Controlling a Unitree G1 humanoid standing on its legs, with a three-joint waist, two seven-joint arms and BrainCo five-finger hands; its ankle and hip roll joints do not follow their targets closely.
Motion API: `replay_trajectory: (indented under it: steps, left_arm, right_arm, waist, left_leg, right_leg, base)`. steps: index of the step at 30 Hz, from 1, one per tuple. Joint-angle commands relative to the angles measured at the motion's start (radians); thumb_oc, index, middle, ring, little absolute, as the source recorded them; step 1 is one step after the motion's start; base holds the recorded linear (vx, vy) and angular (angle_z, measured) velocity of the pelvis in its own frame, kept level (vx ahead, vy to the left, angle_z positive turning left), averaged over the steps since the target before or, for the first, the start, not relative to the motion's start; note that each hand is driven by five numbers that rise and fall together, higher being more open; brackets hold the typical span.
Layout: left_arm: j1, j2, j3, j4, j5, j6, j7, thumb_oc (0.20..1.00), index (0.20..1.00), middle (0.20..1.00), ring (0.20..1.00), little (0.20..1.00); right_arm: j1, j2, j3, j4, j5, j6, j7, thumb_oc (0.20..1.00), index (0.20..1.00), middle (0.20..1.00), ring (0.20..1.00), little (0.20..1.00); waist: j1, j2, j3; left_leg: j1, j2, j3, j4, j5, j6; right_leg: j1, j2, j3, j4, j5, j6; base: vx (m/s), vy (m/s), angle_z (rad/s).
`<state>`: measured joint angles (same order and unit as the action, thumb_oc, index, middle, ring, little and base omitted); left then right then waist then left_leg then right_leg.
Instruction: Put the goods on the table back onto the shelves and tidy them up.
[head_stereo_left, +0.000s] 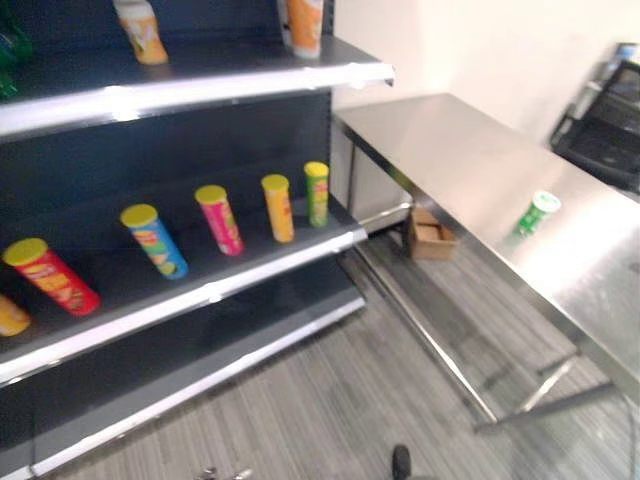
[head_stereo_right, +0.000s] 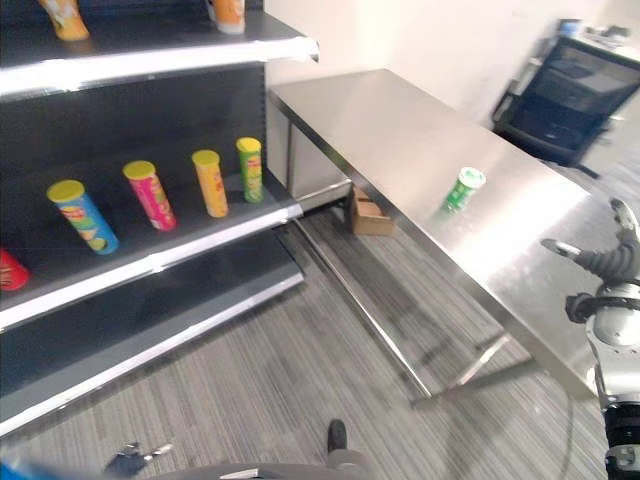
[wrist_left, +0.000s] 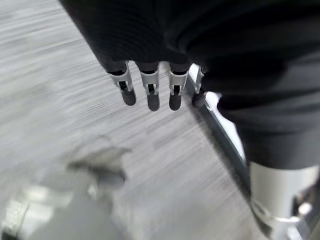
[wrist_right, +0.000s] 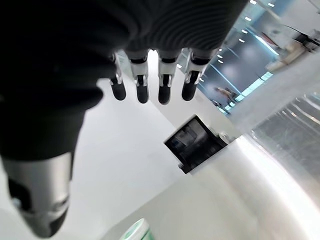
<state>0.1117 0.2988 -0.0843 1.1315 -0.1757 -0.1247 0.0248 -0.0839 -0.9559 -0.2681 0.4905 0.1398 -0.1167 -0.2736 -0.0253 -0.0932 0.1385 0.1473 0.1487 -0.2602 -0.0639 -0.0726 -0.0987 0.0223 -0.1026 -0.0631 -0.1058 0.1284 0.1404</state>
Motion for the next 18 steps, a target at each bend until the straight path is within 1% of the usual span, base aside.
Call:
replay_trajectory:
  steps: [1, 3, 4, 5, 6, 7, 8, 9, 10, 11, 12, 13, 14, 15, 16, 17, 18]
  left_arm:
    - [-0.012, 0.072, -0.032, -0.064, -0.066, -0.04, 0.002, 1.0, 1.0, 1.0, 1.0, 1.0]
    - [-0.01, 0.059, -0.056, -0.081, -0.075, -0.039, -0.003, 1.0, 1.0, 1.0, 1.0, 1.0]
    - [-0.01, 0.057, -0.054, -0.081, -0.075, -0.039, -0.003, 1.0, 1.0, 1.0, 1.0, 1.0]
    - [-0.012, 0.054, -0.064, -0.078, -0.086, -0.041, 0.002, 1.0, 1.0, 1.0, 1.0, 1.0]
    - [-0.016, 0.048, -0.075, -0.091, -0.095, -0.038, -0.001, 1.0, 1.0, 1.0, 1.0, 1.0]
    - [-0.016, 0.046, -0.072, -0.091, -0.095, -0.038, -0.001, 1.0, 1.0, 1.0, 1.0, 1.0]
    - [-0.03, 0.042, -0.081, -0.08, -0.1, -0.034, 0.0, 1.0, 1.0, 1.0, 1.0, 1.0]
    - [-0.029, 0.042, -0.08, -0.083, -0.098, -0.032, -0.001, 1.0, 1.0, 1.0, 1.0, 1.0]
    - [-0.025, 0.041, -0.081, -0.087, -0.094, -0.031, -0.005, 1.0, 1.0, 1.0, 1.0, 1.0]
    - [-0.024, 0.035, -0.089, -0.08, -0.074, -0.025, -0.015, 1.0, 1.0, 1.0, 1.0, 1.0]
    - [-0.024, 0.035, -0.089, -0.08, -0.074, -0.025, -0.015, 1.0, 1.0, 1.0, 1.0, 1.0]
    - [-0.023, 0.034, -0.105, -0.075, -0.061, -0.027, -0.019, 1.0, 1.0, 1.0, 1.0, 1.0]
    - [-0.023, 0.033, -0.104, -0.074, -0.061, -0.027, -0.019, 1.0, 1.0, 1.0, 1.0, 1.0]
    - [-0.018, 0.031, -0.117, -0.077, -0.062, -0.026, -0.021, 1.0, 1.0, 1.0, 1.0, 1.0]
    - [-0.018, 0.031, -0.117, -0.077, -0.062, -0.026, -0.021, 1.0, 1.0, 1.0, 1.0, 1.0]
    - [-0.013, 0.029, -0.125, -0.068, -0.061, -0.028, -0.024, 1.0, 1.0, 1.0, 1.0, 1.0]
    - [-0.013, 0.028, -0.124, -0.068, -0.061, -0.028, -0.024, 1.0, 1.0, 1.0, 1.0, 1.0]
  right_arm:
    - [-0.125, -0.121, -0.003, -0.008, 0.072, -0.057, 0.008, 1.0, 1.0, 1.0, 1.0, 1.0]
    - [-0.18, -0.138, 0.041, 0.015, 0.083, -0.06, 0.008, 1.0, 1.0, 1.0, 1.0, 1.0]
    - [-0.188, -0.14, 0.048, 0.019, 0.083, -0.06, 0.008, 1.0, 1.0, 1.0, 1.0, 1.0]
    - [-0.215, -0.148, 0.071, 0.035, 0.097, -0.066, 0.004, 1.0, 1.0, 1.0, 1.0, 1.0]
    - [-0.274, -0.158, 0.127, 0.071, 0.113, -0.063, 0.009, 1.0, 1.0, 1.0, 1.0, 1.0]
    - [-0.284, -0.159, 0.136, 0.076, 0.114, -0.065, 0.009, 1.0, 1.0, 1.0, 1.0, 1.0]
    - [-0.324, -0.166, 0.178, 0.129, 0.147, -0.058, 0.025, 1.0, 1.0, 1.0, 1.0, 1.0]
    - [-0.328, -0.175, 0.193, 0.153, 0.15, -0.055, 0.029, 1.0, 1.0, 1.0, 1.0, 1.0]
    - [-0.328, -0.175, 0.201, 0.167, 0.154, -0.049, 0.038, 1.0, 1.0, 1.0, 1.0, 1.0]
    - [-0.31, -0.173, 0.193, 0.208, 0.163, -0.043, 0.051, 1.0, 1.0, 1.0, 1.0, 1.0]
    - [-0.31, -0.173, 0.193, 0.209, 0.164, -0.044, 0.052, 1.0, 1.0, 1.0, 1.0, 1.0]
    - [-0.36, -0.179, 0.229, 0.268, 0.159, -0.038, 0.056, 1.0, 1.0, 1.0, 1.0, 1.0]
    - [-0.362, -0.179, 0.23, 0.268, 0.159, -0.038, 0.056, 1.0, 1.0, 1.0, 1.0, 1.0]
    - [-0.433, -0.167, 0.286, 0.329, 0.165, -0.033, 0.064, 1.0, 1.0, 1.0, 1.0, 1.0]
    - [-0.435, -0.167, 0.287, 0.33, 0.165, -0.033, 0.064, 1.0, 1.0, 1.0, 1.0, 1.0]
    - [-0.499, -0.152, 0.338, 0.404, 0.162, -0.023, 0.072, 1.0, 1.0, 1.0, 1.0, 1.0]
    - [-0.504, -0.152, 0.343, 0.407, 0.163, -0.023, 0.072, 1.0, 1.0, 1.0, 1.0, 1.0]
  waist:
    - [0.01, -0.046, -0.033]
    - [0.008, -0.029, -0.036]
    - [0.003, -0.027, -0.038]
    - [0.009, -0.021, -0.037]
    - [0.01, -0.014, -0.034]
    - [0.005, -0.013, -0.034]
    - [0.009, -0.015, -0.02]
    - [0.002, -0.015, -0.015]
    - [-0.002, -0.015, -0.014]
    - [-0.011, 0.001, -0.009]
    - [-0.011, 0.001, -0.01]
    - [0.002, 0.01, 0.002]
    - [0.0, 0.01, 0.001]
    - [0.017, 0.014, 0.012]
    - [0.016, 0.014, 0.013]
    - [0.025, 0.019, 0.01]
    - [0.024, 0.019, 0.011]
  left_leg:
    - [-0.021, 0.044, 0.031, 0.013, -0.022, -0.047]
    - [-0.053, 0.067, 0.023, 0.024, 0.029, -0.066]
    - [-0.054, 0.069, 0.02, 0.022, 0.03, -0.067]
    - [-0.068, 0.084, 0.027, 0.029, 0.078, -0.079]
    - [-0.088, 0.1, 0.04, 0.029, 0.127, -0.079]
    - [-0.087, 0.1, 0.039, 0.027, 0.128, -0.079]
    - [-0.125, 0.105, 0.094, 0.026, 0.179, -0.057]
    - [-0.133, 0.104, 0.151, 0.012, 0.17, -0.042]
    - [-0.14, 0.099, 0.214, 0.003, 0.155, -0.036]
    - [-0.153, 0.09, 0.344, -0.013, 0.156, -0.036]
    - [-0.154, 0.09, 0.345, -0.013, 0.156, -0.036]
    - [-0.198, 0.055, 0.334, -0.01, 0.17, -0.037]
    - [-0.199, 0.055, 0.334, -0.01, 0.17, -0.037]
    - [-0.221, 0.013, 0.271, -0.013, 0.159, -0.031]
    - [-0.221, 0.013, 0.271, -0.013, 0.159, -0.031]
    - [-0.217, 0.001, 0.272, -0.017, 0.156, -0.029]
    - [-0.216, 0.001, 0.272, -0.017, 0.156, -0.029]
  right_leg:
    - [-0.162, -0.042, 0.048, 0.076, 0.005, 0.065]
    - [-0.158, -0.014, 0.022, 0.077, -0.024, 0.046]
    - [-0.159, -0.013, 0.019, 0.077, -0.025, 0.045]
    - [-0.152, -0.001, 0.009, 0.077, -0.04, 0.037]
    - [-0.14, 0.015, -0.013, 0.077, -0.063, 0.021]
    - [-0.139, 0.015, -0.015, 0.077, -0.063, 0.021]
    - [-0.127, 0.019, -0.041, 0.078, -0.081, 0.006]
    - [-0.122, 0.015, -0.058, 0.081, -0.092, 0.002]
    - [-0.121, 0.011, -0.073, 0.084, -0.102, -0.002]
    - [-0.111, 0.005, -0.123, 0.088, -0.115, -0.007]
    - [-0.112, 0.005, -0.122, 0.088, -0.115, -0.006]
    - [-0.11, 0.007, -0.131, 0.079, -0.109, -0.007]
    - [-0.11, 0.007, -0.132, 0.079, -0.109, -0.007]
    - [-0.113, 0.009, -0.135, 0.079, -0.101, -0.009]
    - [-0.113, 0.009, -0.135, 0.079, -0.102, -0.009]
    - [-0.107, 0.007, -0.138, 0.076, -0.097, -0.007]
    - [-0.107, 0.007, -0.137, 0.076, -0.097, -0.007]
  base:
    - [0.16, -0.49, 0.65]
    - [0.07, -0.298, 0.51]
    - [0.04, -0.212, 0.31]
    - [0.05, -0.249, 0.26]
    - [0.05, -0.248, 0.36]
    - [0.01, -0.288, 0.44]
    - [-0.03, -0.228, 0.63]
    - [-0.04, -0.263, 1.08]
    - [-0.04, -0.17, 1.27]
    - [-0.03, -0.105, 1.3]
    - [-0.05, -0.099, 1.1]
    - [-0.03, -0.029, 1.05]
    - [-0.03, -0.069, 0.83]
    - [0.0, -0.039, 0.49]
    - [0.05, -0.031, 0.24]
    - [0.06, 0.009, 0.22]
    - [0.08, 0.023, 0.12]
